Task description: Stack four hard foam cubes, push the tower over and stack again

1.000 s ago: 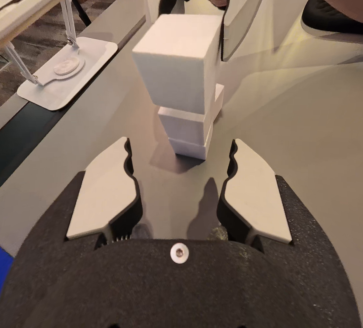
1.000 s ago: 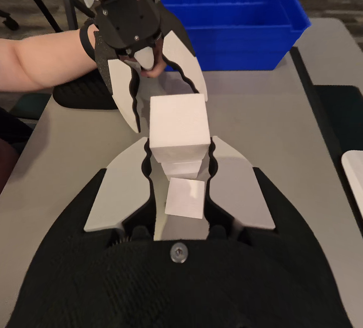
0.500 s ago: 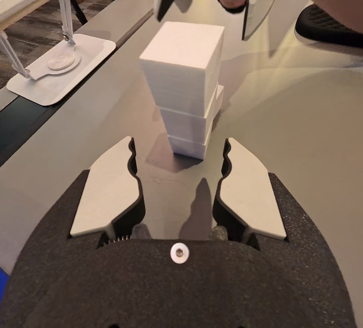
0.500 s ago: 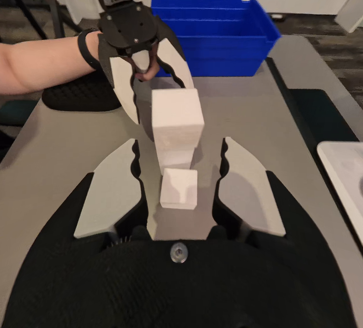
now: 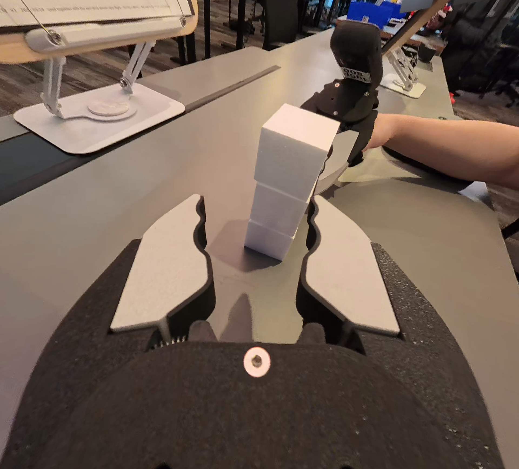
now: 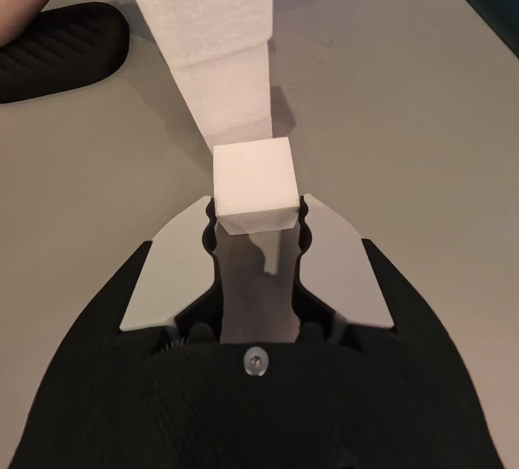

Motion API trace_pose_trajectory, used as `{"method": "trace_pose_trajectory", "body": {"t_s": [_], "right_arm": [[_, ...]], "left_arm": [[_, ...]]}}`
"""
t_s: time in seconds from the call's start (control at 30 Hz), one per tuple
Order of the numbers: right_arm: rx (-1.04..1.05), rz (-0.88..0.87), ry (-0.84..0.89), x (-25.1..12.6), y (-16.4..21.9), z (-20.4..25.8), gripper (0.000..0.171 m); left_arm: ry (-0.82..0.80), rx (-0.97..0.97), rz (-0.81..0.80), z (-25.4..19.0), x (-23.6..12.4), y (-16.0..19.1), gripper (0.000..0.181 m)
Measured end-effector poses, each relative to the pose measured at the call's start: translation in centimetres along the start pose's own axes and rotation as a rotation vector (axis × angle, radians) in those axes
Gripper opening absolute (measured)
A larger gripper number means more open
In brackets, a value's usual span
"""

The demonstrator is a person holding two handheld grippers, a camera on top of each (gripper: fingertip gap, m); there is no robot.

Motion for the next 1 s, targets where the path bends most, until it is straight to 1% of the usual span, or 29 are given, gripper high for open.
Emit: {"method": "trace_pose_trajectory", "body": {"t_s": [0.1, 0.17, 0.23, 0.3, 0.33, 0.37, 0.43, 0.5, 0.6, 0.67, 0.77, 1.0], "right_arm": [[-0.006, 0.04, 0.092, -2.5, 0.4, -2.3, 0.058], [0.004, 0.002, 0.137, -4.5, -1.5, -3.7, 0.058], [-0.003, -0.128, 0.156, -6.2, -6.3, -4.2, 0.058], [-0.009, -0.274, 0.1, -7.2, -12.2, -2.9, 0.057], [-0.015, -0.317, 0.078, -7.3, -14.7, -2.2, 0.057], [-0.024, -0.33, 0.064, -7.1, -16.6, -1.6, 0.057], [-0.055, -0.304, -0.026, -5.7, -18.7, 0.5, 0.057], [-0.099, -0.224, -0.098, -3.9, -19.0, 2.2, 0.057], [-0.191, -0.065, -0.104, -1.7, -17.6, 2.8, 0.058], [-0.199, -0.006, -0.124, -0.7, -16.7, 3.2, 0.058], [-0.218, 0.015, -0.11, -0.2, -16.2, 3.0, 0.058], [-0.172, -0.007, -0.126, -0.1, -16.0, 2.8, 0.058]], "left_arm": [[-0.004, 0.01, -0.037, 0.2, -0.4, -0.6, 0.068], [-0.002, 0.009, -0.05, 0.2, -0.5, -0.8, 0.067], [-0.003, 0.009, -0.046, 0.4, -0.5, -0.7, 0.067], [-0.008, 0.016, -0.036, 0.5, -0.4, -0.3, 0.066], [-0.018, 0.019, -0.03, 0.7, -0.3, -0.1, 0.066], [-0.021, 0.021, -0.023, 0.7, -0.2, 0.1, 0.066], [-0.017, 0.026, -0.005, 0.6, 0.0, 0.5, 0.066], [-0.014, 0.032, 0.004, 0.5, 0.1, 0.7, 0.067], [-0.01, 0.037, -0.001, 0.4, 0.0, 0.5, 0.066], [-0.013, 0.041, -0.005, 0.4, -0.1, 0.3, 0.066], [-0.015, 0.032, -0.014, 0.5, -0.2, 0.2, 0.065], [-0.019, 0.026, -0.011, 0.8, -0.2, 0.3, 0.063]]}}
Point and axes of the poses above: each gripper's, where its closed fingertips meet, x out along the fingers, y out of its underside, z = x × y across the jaws, the point moved 1 cm from there along -x, back along the fingers, and after that the axes turned 14 degrees about -z, right-handed, at the moved point
